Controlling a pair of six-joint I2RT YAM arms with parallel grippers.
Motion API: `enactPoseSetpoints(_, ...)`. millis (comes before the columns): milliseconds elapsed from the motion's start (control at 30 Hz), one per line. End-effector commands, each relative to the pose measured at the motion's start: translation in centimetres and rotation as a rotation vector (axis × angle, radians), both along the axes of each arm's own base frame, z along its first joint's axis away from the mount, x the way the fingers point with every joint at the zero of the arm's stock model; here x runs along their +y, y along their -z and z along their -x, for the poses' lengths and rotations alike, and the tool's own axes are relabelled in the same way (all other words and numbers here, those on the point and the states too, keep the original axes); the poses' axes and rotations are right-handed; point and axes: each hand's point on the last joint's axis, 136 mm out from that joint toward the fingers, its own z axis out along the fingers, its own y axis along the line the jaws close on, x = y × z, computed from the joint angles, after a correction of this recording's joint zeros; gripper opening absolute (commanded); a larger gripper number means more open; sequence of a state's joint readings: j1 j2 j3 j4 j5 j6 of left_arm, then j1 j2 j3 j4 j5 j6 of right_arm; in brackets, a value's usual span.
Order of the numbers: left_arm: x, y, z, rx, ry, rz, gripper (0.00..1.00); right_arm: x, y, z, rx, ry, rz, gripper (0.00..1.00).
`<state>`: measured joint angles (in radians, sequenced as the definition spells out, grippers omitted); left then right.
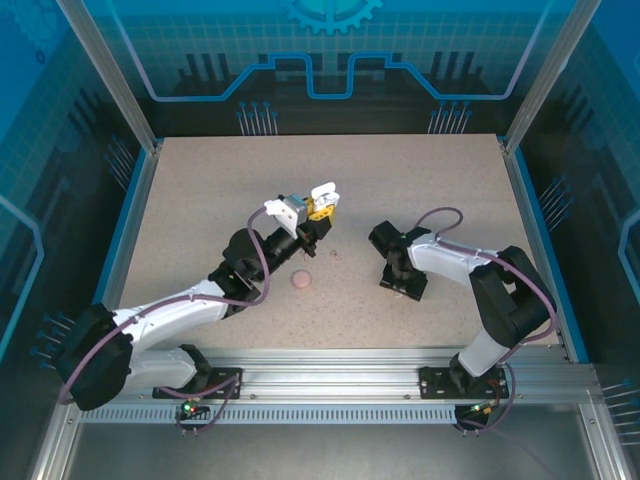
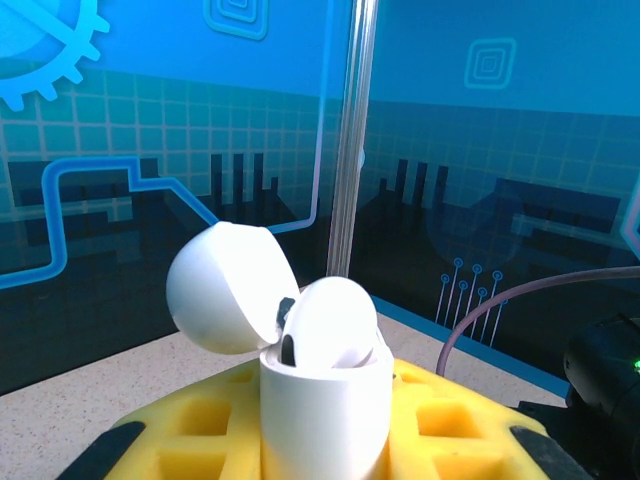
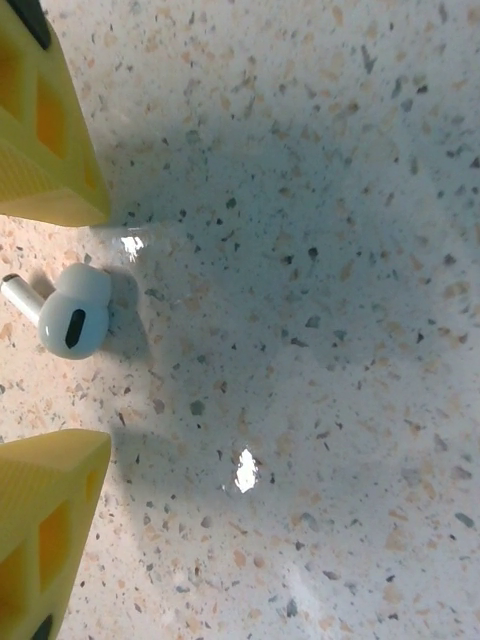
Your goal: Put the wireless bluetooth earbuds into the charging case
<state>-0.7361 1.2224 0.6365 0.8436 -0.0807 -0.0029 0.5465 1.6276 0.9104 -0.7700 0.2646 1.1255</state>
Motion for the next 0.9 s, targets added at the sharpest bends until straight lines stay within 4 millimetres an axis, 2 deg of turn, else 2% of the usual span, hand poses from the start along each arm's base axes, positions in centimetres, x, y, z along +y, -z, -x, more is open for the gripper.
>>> enactPoseSetpoints(0, -0.4, -2.3, 0.5, -0.043, 0.025, 0.061, 0.00, -0.6, 0.4, 0.2, 0.002, 0.013, 0.003, 0.56)
enactPoseSetpoints(67, -0.4, -2.3, 0.4, -0.042, 0.026, 0.059, 0.00, -0.3, 0.3, -0.1, -0.012, 0.004, -0.014, 0.56)
enactPoseSetpoints(100, -0.4, -2.4, 0.4, -0.043, 0.026, 0.061, 0.00, -0.7, 0.9, 0.6, 0.007, 0.001, -0.008, 0.56)
enactPoseSetpoints(400, -0.6, -2.4, 0.4, -0.041, 0.028, 0.060, 0.00, -1.1, 1.6, 1.0, 0.018, -0.004, -0.017, 0.52)
enactPoseSetpoints(867, -0.7, -2.4, 0.3, -0.041, 0.027, 0.059, 0.00, -1.1, 1.6, 1.0, 0.013, -0.028, -0.032, 0.39)
